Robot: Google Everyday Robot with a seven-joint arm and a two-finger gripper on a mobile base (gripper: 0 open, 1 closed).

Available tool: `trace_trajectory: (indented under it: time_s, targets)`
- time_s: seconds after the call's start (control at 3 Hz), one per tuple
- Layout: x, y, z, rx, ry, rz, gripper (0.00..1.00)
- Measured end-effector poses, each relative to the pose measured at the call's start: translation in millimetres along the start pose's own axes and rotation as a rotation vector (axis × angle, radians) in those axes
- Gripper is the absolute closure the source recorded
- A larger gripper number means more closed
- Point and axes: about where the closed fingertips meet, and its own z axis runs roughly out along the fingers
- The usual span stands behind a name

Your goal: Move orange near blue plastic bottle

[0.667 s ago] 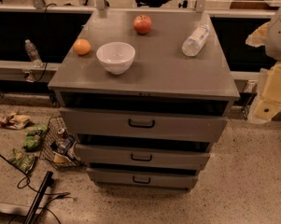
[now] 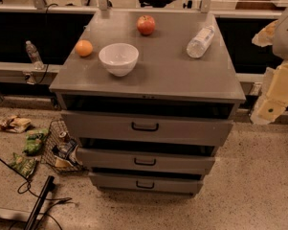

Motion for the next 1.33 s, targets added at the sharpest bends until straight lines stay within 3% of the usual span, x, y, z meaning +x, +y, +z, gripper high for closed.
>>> trace_trajectory:
  time_s: [0.33,0.67,1.0,1.33]
  targets:
    - [-15,-35,6,0.026,-0.130,0.083,0.00]
    - [-98,-128,26,0.017,-0.503,0.211,0.00]
    - [-171,-162,42,-0.045,-0.669,0.235,0.00]
    - [-177,-168,42,-0.046,-0.690,0.234,0.00]
